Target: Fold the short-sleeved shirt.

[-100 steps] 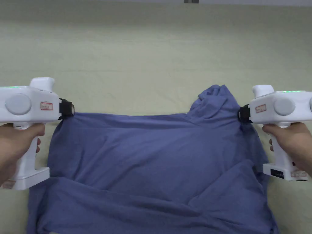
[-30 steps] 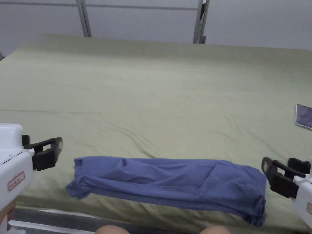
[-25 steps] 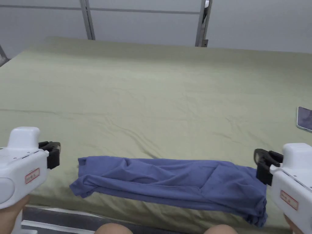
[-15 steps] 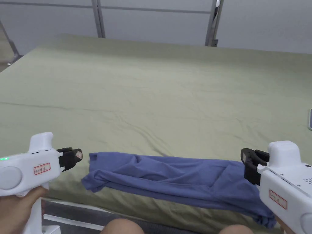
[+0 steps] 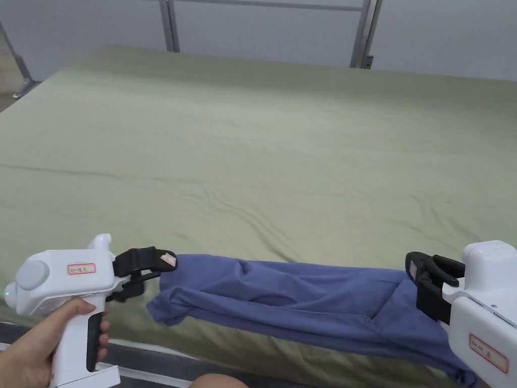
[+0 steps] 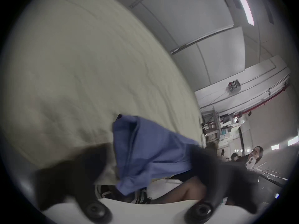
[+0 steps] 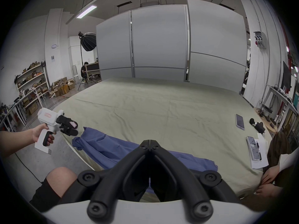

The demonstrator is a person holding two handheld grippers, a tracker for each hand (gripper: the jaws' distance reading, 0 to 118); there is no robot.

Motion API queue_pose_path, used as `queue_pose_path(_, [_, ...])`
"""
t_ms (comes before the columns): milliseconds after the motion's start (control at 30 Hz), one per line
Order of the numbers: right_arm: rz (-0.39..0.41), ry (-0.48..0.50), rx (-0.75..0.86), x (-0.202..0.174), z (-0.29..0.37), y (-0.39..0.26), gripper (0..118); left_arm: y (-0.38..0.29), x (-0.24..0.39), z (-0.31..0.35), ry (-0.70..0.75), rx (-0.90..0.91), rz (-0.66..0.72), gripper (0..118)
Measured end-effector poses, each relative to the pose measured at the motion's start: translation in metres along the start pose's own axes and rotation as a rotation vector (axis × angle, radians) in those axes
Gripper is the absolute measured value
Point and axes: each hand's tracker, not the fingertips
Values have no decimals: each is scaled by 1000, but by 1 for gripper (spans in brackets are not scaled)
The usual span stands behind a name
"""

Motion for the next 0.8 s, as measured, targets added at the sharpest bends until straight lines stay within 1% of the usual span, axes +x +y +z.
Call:
queue_pose_path(33, [3, 4, -4, -3, 0, 0, 2, -13, 18, 6, 87, 29, -10, 118])
queue_pose_path(100, [8, 12, -10, -4, -3, 0, 2, -16, 20, -9, 91, -1, 1, 118])
queue_pose_path(133, [11, 14, -13, -5, -4, 0, 2, -17, 18, -12, 70, -6, 0, 118])
queue_pose_path(167, [11, 16, -17, -6, -5, 1, 2, -1, -7, -4, 15, -3, -17, 118])
queue_pose_path(267, [0, 19, -22, -6, -8, 2, 2, 10, -22, -6, 18, -4, -15, 118])
queue_pose_path(300, [-10, 19, -21, -6, -9, 3, 2, -12, 19, -4, 5, 4, -18, 118])
queue_pose_path(333, [-16, 21, -20, -5, -10, 3, 2, -20, 31, -5, -29, 11, -21, 118])
queue_pose_path(367, [-20, 20, -21, -5, -11, 4, 2, -22, 35, -7, -55, 14, -34, 118])
queue_pose_path(400, [-24, 18, -20, -5, -11, 5, 2, -24, 41, -10, -85, 2, -11, 118])
queue_pose_path(467, [-25, 17, -21, -5, -12, 5, 2, -18, 32, -21, -158, -23, 31, 118])
queue_pose_path(500, [-25, 16, -21, -4, -12, 4, 2, -20, 35, -26, -204, -48, 75, 118])
queue_pose_path(533, [-26, 17, -24, -4, -12, 4, 2, -21, 36, -31, -208, -51, 73, 118])
queue_pose_path(600, [-25, 16, -30, -4, -13, 3, 2, -41, 59, -30, -214, -22, 53, 118])
queue_pose_path(633, [-25, 13, -30, -4, -13, 3, 2, -46, 64, -31, -234, -40, 94, 118])
queue_pose_path(667, [-27, 13, -31, -3, -12, 2, 2, -50, 68, -32, -235, -38, 103, 118])
queue_pose_path(733, [-35, 11, -36, -2, -12, 1, 2, -29, 59, -40, -255, -56, 131, 118])
queue_pose_path(767, [-36, 10, -39, -2, -12, 0, 2, -26, 60, -38, -231, -48, 94, 116])
queue_pose_path(800, [-37, 6, -45, -1, -13, -1, 2, -24, 61, -35, -178, -42, 57, 94])
